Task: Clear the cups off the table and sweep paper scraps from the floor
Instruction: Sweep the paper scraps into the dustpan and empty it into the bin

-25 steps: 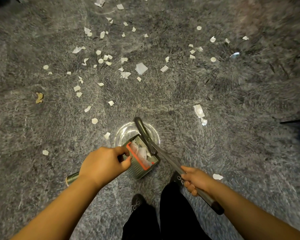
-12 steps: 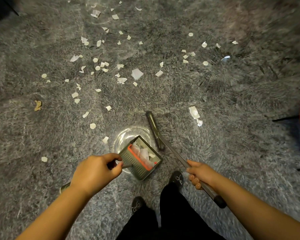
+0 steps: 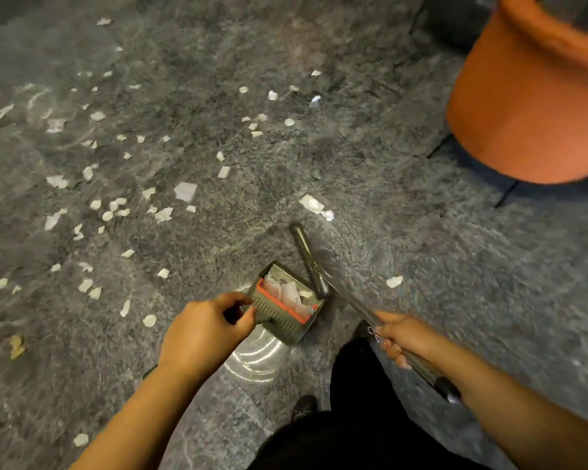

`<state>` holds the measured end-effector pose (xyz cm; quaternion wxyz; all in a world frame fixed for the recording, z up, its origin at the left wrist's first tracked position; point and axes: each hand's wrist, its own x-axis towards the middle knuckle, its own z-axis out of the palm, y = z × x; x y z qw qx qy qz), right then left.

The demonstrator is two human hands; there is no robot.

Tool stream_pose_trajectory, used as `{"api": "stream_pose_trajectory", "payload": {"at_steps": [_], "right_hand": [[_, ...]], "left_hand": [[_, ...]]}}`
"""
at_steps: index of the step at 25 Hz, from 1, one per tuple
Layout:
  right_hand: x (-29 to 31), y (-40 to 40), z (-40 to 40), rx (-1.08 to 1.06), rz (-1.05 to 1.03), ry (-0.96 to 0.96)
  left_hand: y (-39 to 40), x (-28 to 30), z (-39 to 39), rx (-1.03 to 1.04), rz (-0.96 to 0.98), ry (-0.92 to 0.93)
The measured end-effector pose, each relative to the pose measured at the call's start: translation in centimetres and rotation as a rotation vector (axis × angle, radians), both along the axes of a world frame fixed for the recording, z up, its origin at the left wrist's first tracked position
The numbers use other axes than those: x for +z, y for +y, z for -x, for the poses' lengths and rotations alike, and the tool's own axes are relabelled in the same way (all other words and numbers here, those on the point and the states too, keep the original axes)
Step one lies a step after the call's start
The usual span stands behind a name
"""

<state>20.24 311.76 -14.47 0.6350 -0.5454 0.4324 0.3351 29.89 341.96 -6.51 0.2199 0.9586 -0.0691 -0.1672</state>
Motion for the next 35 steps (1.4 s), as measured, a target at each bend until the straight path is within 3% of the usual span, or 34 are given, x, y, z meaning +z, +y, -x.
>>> {"api": "stream_pose_trajectory", "payload": {"at_steps": [8, 24, 35], "right_hand": [[3.2, -9.4, 11.0, -0.441, -0.006, -0.082], [5.6, -40.8, 32.0, -0.756, 0.131, -0.068], [5.0, -57.8, 39.1, -1.231, 0.117, 0.057]], "left_hand": [[-14.9, 2.9, 1.0, -0.384, 0.035, -0.066], [-60.5, 4.4, 12.1, -0.883, 0.059, -0.089], [-88.6, 4.2, 18.1, -1.245, 0.069, -0.082]]}}
